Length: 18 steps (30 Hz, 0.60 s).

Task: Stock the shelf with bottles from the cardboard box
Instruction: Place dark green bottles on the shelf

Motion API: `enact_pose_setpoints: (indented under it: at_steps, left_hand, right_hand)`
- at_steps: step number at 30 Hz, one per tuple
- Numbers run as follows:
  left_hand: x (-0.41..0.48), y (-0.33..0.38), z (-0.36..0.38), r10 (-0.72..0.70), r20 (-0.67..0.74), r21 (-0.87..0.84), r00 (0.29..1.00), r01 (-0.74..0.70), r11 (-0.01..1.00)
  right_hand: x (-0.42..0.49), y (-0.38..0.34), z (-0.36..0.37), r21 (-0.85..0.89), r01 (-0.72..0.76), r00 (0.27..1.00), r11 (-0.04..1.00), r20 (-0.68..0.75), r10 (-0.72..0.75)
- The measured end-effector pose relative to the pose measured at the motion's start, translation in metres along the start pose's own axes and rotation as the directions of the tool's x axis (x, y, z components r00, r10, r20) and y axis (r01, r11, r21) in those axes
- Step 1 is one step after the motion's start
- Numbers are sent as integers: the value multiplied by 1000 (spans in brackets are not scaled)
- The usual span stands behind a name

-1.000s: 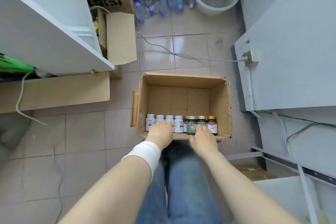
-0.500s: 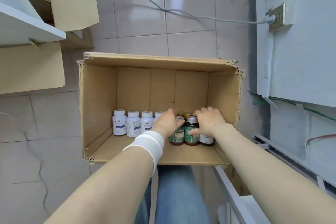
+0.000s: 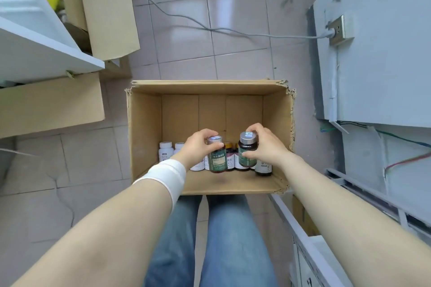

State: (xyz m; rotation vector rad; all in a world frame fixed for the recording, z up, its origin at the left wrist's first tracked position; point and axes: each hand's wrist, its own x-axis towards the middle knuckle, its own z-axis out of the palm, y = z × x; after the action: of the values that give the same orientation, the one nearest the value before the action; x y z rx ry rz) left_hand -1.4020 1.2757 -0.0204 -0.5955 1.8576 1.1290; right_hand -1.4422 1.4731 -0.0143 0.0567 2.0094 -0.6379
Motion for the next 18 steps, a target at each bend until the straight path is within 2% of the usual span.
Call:
enact_pose_setpoints:
  at_steps: [3, 6, 8, 10, 12, 14, 16, 18]
  left_hand:
    - [-33, 13, -24, 48, -70, -140, 996, -58, 988]
    - [-69, 27, -41, 111, -86, -273, 990, -131, 953]
    - [-95, 36, -47, 150, -44, -317, 988, -157, 936]
    - [-120, 39, -48, 205, 8, -318, 979, -192, 928]
    - [-146, 38, -46, 266, 73, -309, 961, -232, 922]
    - [-174, 37, -43, 316, 135, -294, 939, -266, 918]
    - [-200, 35, -37, 353, 197, -294, 914, -289, 911]
    - [-227, 34, -26, 375, 277, -300, 884, -292, 908]
  right_hand:
    - [-36, -15, -12, 286, -48, 995, 957, -69, 70]
    - [-80, -33, -14, 549, -18, 979, 836, -158, 125]
    - [-113, -44, -7, 680, -9, 948, 733, -228, 223]
    - [-147, -53, 12, 826, 22, 914, 563, -245, 324]
    - [-179, -61, 41, 941, 142, 888, 308, -258, 380]
    - [-209, -67, 73, 960, 275, 868, 50, -271, 417]
    - [-237, -72, 100, 929, 353, 855, -113, -271, 442]
    - [-270, -75, 123, 891, 402, 848, -209, -276, 453]
